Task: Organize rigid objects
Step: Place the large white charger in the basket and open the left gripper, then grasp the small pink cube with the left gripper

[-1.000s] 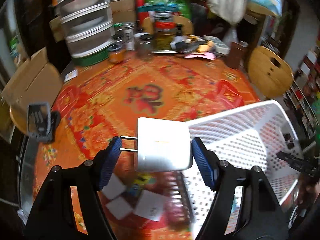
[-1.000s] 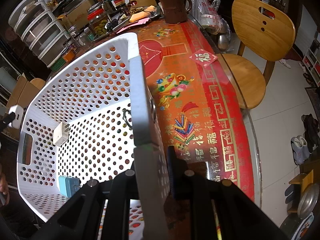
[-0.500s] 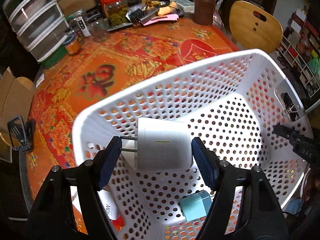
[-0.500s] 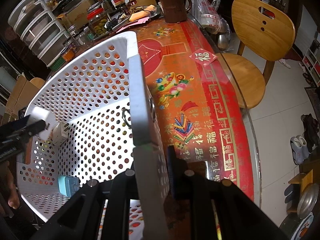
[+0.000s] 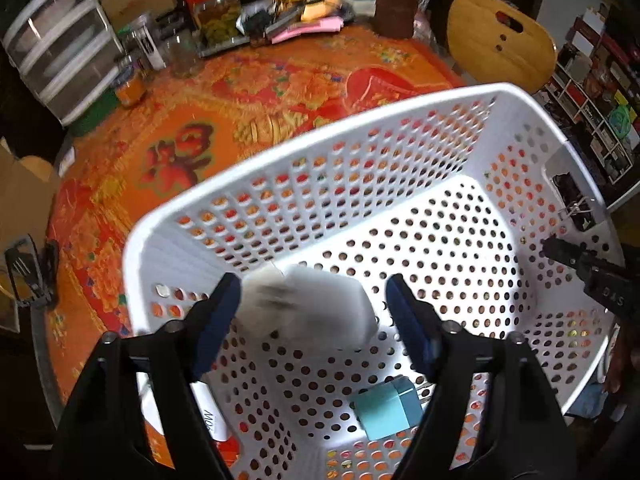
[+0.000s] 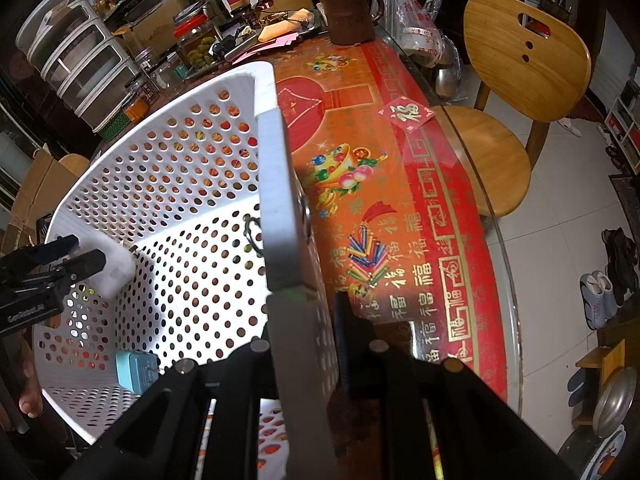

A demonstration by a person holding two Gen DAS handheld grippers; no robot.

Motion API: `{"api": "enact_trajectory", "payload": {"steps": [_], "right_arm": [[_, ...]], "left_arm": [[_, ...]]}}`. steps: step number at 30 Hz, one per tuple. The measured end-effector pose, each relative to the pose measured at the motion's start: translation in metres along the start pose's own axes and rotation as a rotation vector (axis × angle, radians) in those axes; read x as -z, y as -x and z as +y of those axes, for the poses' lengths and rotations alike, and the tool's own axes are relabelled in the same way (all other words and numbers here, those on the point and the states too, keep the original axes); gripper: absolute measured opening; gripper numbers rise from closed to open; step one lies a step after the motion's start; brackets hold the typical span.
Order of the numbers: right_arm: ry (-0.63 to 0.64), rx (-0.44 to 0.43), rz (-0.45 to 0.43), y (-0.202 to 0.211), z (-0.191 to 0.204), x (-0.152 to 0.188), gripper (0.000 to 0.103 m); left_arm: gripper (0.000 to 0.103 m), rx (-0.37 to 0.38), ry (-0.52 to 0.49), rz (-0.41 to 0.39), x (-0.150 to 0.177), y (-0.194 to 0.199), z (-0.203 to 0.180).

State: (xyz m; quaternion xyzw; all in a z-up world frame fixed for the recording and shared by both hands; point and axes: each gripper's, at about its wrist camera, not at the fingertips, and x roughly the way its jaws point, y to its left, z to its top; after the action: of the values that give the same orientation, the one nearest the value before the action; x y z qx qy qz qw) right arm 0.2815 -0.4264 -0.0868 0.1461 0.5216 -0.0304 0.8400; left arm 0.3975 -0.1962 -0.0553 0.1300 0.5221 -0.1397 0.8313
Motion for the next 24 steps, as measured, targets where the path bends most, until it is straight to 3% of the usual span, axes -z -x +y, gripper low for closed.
{"api": "enact_trajectory", "payload": {"steps": [2, 7, 13, 19, 24], "right_arm": [[0.001, 0.003, 0.000, 0.000, 0.001, 0.000, 0.014], [0.002, 0.004, 0.001, 0.000, 0.001, 0.001, 0.014], [0.004, 0.005, 0.001, 0.000, 0.001, 0.000, 0.014], [0.003, 0.008, 0.001, 0.000, 0.001, 0.000, 0.014], [0.006, 0.009, 0.001, 0.000, 0.001, -0.001, 0.014]], "left_arm": [[0.094, -0.011, -0.022, -0.050, 0.002, 0.016, -0.002], [0.096, -0.061, -0.005, -0.148, 0.010, 0.053, 0.016], [0.098, -0.129, 0.074, -0.226, 0.023, 0.087, 0.071], [0.100, -0.120, 0.264, -0.219, 0.040, 0.079, 0.163], [0.100, -0.076, 0.376, -0.138, 0.061, 0.027, 0.220]]}}
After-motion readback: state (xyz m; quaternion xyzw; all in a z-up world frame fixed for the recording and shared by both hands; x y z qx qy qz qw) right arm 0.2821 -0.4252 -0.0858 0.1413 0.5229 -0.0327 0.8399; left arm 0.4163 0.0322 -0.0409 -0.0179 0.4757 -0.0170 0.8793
